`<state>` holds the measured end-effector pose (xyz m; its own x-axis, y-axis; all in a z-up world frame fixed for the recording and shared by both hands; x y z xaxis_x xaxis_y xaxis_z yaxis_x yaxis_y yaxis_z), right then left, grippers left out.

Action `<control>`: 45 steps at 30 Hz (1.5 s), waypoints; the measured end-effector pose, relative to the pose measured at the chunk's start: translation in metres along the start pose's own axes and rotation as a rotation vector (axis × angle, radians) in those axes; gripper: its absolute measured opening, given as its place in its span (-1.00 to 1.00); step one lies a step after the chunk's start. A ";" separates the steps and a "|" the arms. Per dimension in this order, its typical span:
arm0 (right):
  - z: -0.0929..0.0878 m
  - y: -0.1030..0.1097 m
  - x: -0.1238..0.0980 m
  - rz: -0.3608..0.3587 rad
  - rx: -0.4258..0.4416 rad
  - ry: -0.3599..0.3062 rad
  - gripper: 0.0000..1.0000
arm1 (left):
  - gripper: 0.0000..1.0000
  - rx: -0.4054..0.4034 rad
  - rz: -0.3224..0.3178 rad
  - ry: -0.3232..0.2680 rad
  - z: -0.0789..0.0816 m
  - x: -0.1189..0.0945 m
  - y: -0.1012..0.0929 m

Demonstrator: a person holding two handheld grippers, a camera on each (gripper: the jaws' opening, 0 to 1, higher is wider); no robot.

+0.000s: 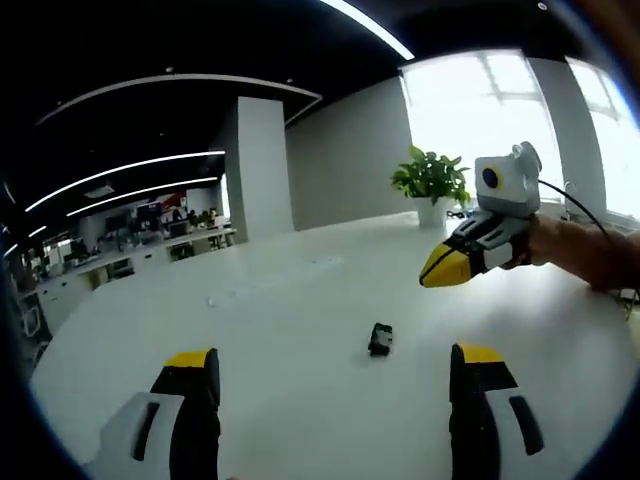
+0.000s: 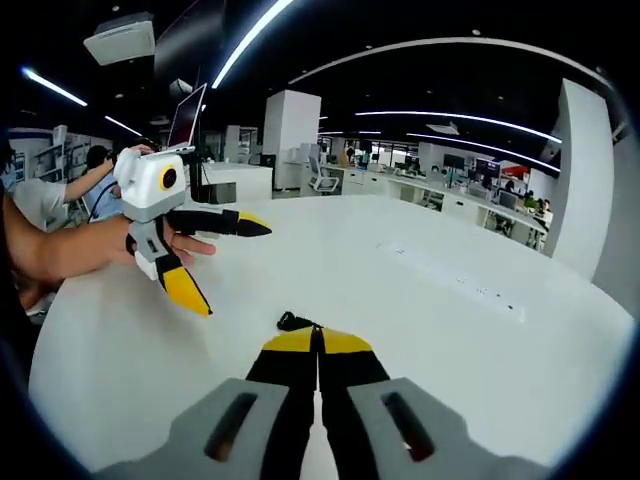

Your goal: Snap the two parts of the plastic buckle together until the buckle closes and remains connected.

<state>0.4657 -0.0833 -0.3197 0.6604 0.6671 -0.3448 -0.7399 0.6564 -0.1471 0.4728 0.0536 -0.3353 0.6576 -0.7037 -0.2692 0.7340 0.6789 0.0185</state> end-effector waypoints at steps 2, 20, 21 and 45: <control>0.001 0.001 0.000 0.001 -0.002 -0.001 -1.00 | 0.94 -0.012 0.004 -0.002 0.000 -0.001 0.002; 0.007 0.005 0.011 0.005 0.019 -0.006 -1.00 | 0.94 -0.009 -0.007 -0.002 0.001 -0.001 -0.001; 0.007 0.005 0.011 0.005 0.020 -0.005 -1.00 | 0.95 -0.007 -0.007 -0.002 0.001 -0.001 -0.002; -0.011 0.017 0.065 -0.194 -0.016 0.131 -0.28 | 0.97 -0.006 -0.019 -0.009 0.004 -0.002 -0.007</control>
Point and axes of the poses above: the point that each gripper's makers call its tool centre point, and the gripper's own axes: x roughly forward along the fingers, y roughly to its left, z roughly out of its top, the point moved 2 cm from there along -x, roughly backward along the fingers, and after that the axes turned 2 degrees about -z, right-handed, at the moved point
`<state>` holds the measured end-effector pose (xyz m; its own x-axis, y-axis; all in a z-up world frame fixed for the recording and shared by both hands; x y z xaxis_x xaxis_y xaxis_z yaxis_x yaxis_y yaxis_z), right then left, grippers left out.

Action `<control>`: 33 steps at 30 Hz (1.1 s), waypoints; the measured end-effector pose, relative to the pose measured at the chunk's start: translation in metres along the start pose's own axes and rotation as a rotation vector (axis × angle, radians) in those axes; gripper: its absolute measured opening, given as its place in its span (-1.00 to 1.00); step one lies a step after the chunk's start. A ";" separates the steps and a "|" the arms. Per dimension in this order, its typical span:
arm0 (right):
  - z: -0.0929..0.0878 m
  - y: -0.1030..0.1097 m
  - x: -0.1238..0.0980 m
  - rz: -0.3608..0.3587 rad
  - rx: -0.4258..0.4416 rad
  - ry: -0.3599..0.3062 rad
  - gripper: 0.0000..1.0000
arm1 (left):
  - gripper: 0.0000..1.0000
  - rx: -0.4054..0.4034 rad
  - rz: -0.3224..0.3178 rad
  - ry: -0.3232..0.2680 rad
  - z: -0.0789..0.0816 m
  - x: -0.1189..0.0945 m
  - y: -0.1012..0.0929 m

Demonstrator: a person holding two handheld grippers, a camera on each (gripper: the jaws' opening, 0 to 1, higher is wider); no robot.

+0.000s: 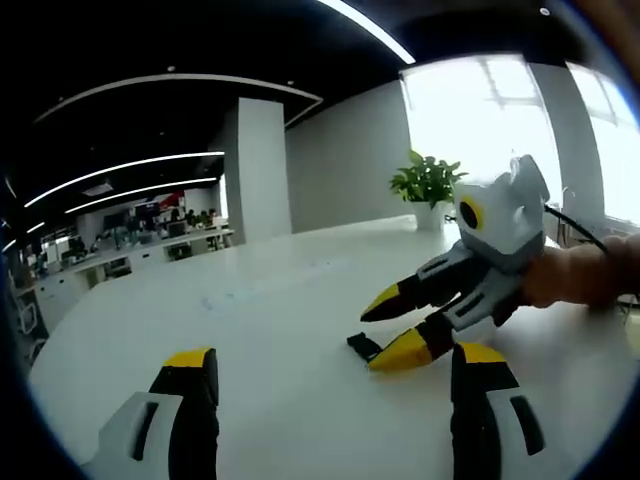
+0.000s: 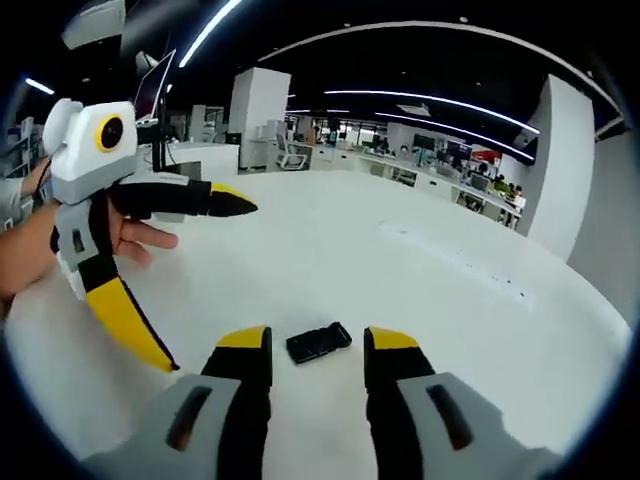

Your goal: Snap the two parts of the plastic buckle together until the buckle closes and remains connected.

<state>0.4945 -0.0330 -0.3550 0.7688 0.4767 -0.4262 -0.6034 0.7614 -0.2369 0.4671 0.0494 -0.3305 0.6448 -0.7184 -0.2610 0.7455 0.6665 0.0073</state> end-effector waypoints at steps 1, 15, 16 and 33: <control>0.000 0.001 0.002 -0.001 0.001 -0.004 -0.29 | 0.97 0.000 -0.001 0.000 0.000 0.000 0.000; -0.006 -0.018 -0.006 -0.012 0.042 0.003 -0.48 | 0.97 0.007 -0.015 0.002 0.000 0.002 -0.004; -0.006 -0.017 -0.005 -0.007 0.056 0.002 -0.48 | 0.97 0.007 -0.016 0.003 0.000 0.002 -0.005; -0.009 -0.015 0.005 0.016 0.098 0.022 -0.73 | 0.98 0.004 -0.024 0.001 0.000 0.004 -0.004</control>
Point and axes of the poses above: the point that each gripper's makers call its tool centre point, and the gripper's own axes: x roughly forward along the fingers, y roughly to its left, z roughly out of its top, the point moved 2 cm from there along -x, roughly backward along the fingers, and after that the axes turned 2 degrees about -z, right-handed, at the moved point
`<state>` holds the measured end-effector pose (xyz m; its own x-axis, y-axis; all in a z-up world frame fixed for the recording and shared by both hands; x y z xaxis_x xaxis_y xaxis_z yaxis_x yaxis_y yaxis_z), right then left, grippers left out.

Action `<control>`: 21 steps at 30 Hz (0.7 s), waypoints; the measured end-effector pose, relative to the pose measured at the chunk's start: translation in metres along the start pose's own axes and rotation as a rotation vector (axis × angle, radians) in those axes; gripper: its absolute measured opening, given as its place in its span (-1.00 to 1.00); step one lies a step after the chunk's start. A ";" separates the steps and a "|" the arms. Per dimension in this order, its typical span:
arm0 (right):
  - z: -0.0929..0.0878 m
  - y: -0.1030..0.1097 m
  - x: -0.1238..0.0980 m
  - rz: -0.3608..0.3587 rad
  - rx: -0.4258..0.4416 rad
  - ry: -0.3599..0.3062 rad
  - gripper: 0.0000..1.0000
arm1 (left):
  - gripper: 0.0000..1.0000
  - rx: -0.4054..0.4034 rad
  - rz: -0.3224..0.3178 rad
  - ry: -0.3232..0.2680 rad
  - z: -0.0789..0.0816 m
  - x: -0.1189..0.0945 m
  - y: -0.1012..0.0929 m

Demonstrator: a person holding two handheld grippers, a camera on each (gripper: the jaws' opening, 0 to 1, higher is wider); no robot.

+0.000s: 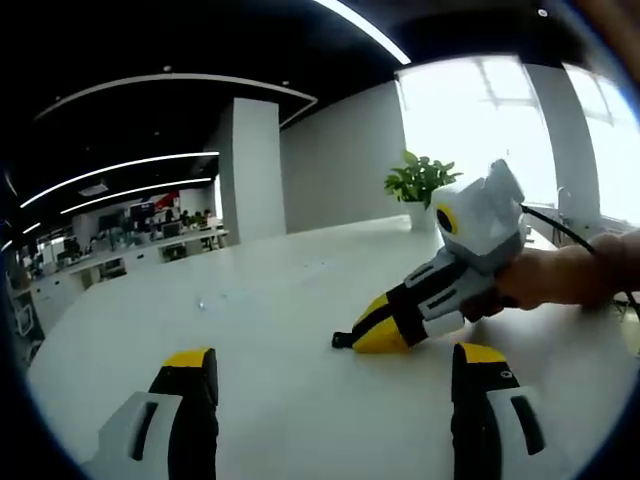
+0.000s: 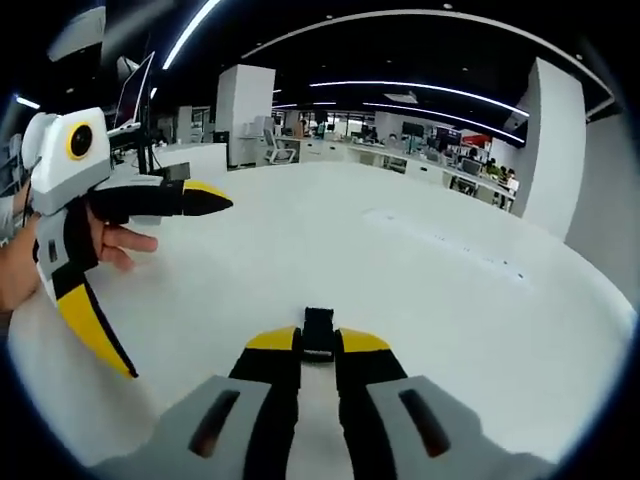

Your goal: Snap the two parts of the plastic buckle together until the buckle closes and remains connected.

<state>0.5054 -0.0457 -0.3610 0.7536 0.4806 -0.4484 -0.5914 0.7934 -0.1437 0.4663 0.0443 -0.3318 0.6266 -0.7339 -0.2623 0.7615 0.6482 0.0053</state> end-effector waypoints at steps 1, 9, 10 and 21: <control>0.000 0.001 0.000 -0.001 -0.002 0.001 -0.73 | 0.98 0.000 -0.002 0.000 0.000 0.000 0.000; 0.000 -0.001 0.002 0.001 -0.025 -0.002 -0.73 | 0.98 0.000 -0.006 0.002 -0.001 0.001 0.000; 0.000 -0.002 0.002 0.002 -0.027 0.000 -0.73 | 0.98 -0.001 -0.006 0.002 -0.001 0.001 0.000; 0.001 0.000 0.003 0.012 -0.014 -0.008 -0.75 | 0.99 -0.014 -0.010 -0.006 0.000 0.002 0.000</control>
Point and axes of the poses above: the point that each gripper's makers call its tool centre point, and the gripper's own axes: x roughly forward along the fingers, y roughly to its left, z roughly out of its top, the point moved 2 cm from there along -x, roughly backward along the fingers, and after that the axes turned 2 degrees about -z, right-handed, at the moved point
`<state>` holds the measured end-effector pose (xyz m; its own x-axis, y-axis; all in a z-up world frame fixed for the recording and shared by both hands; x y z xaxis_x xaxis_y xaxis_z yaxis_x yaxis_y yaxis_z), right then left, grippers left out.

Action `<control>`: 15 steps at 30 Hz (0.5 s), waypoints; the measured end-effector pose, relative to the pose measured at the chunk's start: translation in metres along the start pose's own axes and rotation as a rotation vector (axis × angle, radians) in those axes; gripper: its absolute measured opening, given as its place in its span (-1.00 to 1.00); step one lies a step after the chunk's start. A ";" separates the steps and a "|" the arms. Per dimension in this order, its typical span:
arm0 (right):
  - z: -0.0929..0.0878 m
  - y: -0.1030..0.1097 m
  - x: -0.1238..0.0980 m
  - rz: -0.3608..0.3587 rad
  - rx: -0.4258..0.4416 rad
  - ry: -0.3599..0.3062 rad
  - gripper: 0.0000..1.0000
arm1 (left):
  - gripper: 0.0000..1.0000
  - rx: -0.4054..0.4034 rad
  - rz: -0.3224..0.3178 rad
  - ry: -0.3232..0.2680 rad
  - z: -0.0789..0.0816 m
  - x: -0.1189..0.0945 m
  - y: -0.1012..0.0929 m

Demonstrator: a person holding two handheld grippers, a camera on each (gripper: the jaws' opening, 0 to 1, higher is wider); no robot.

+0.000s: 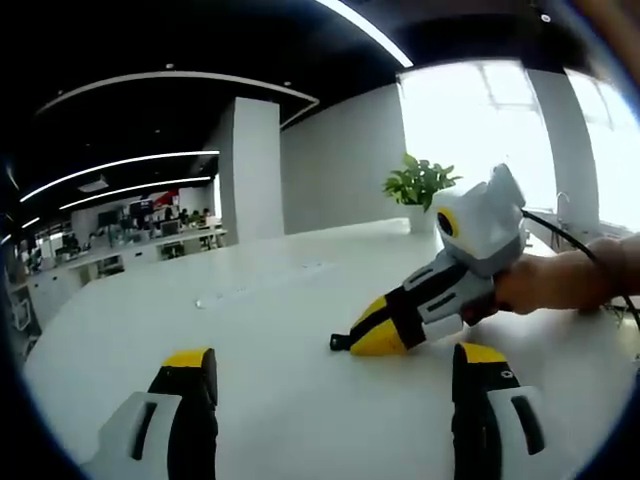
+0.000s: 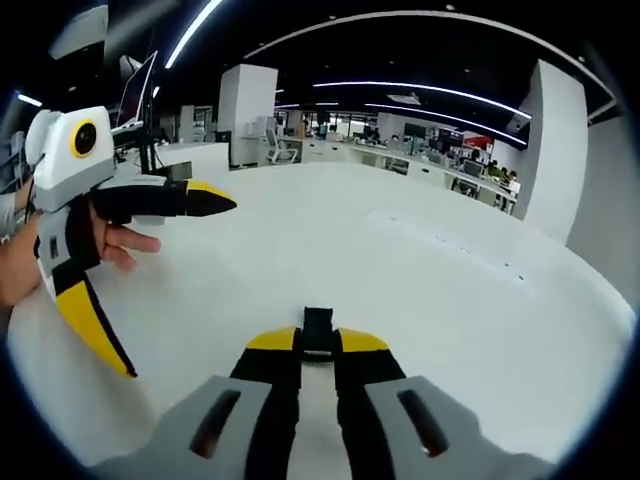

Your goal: Snap the two parts of the plastic buckle together until the buckle closes and remains connected.

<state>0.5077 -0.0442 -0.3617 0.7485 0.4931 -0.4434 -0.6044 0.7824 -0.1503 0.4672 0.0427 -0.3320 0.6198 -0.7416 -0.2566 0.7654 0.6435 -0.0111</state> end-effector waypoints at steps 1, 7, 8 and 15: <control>0.000 -0.001 0.001 -0.001 -0.002 0.000 -0.75 | 0.99 0.000 0.000 0.001 0.000 0.001 0.001; 0.007 -0.002 -0.003 -0.004 -0.001 -0.022 -0.75 | 0.99 -0.018 -0.003 -0.011 0.002 0.001 0.002; 0.009 -0.002 -0.005 -0.006 -0.006 -0.029 -0.75 | 0.99 -0.020 -0.003 -0.012 0.002 0.001 0.001; 0.025 -0.015 -0.019 -0.022 -0.017 -0.074 -0.76 | 0.99 -0.018 -0.005 -0.011 0.002 0.003 0.002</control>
<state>0.5091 -0.0559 -0.3288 0.7794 0.5028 -0.3738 -0.5916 0.7870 -0.1751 0.4706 0.0414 -0.3309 0.6182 -0.7466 -0.2458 0.7652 0.6432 -0.0292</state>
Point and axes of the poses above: the point that each gripper's makers call its tool centre point, and the gripper's own axes: x roughly forward along the fingers, y roughly to its left, z roughly out of its top, the point moved 2 cm from there along -x, roughly backward along the fingers, and after that the axes turned 2 degrees about -z, right-handed, at the moved point
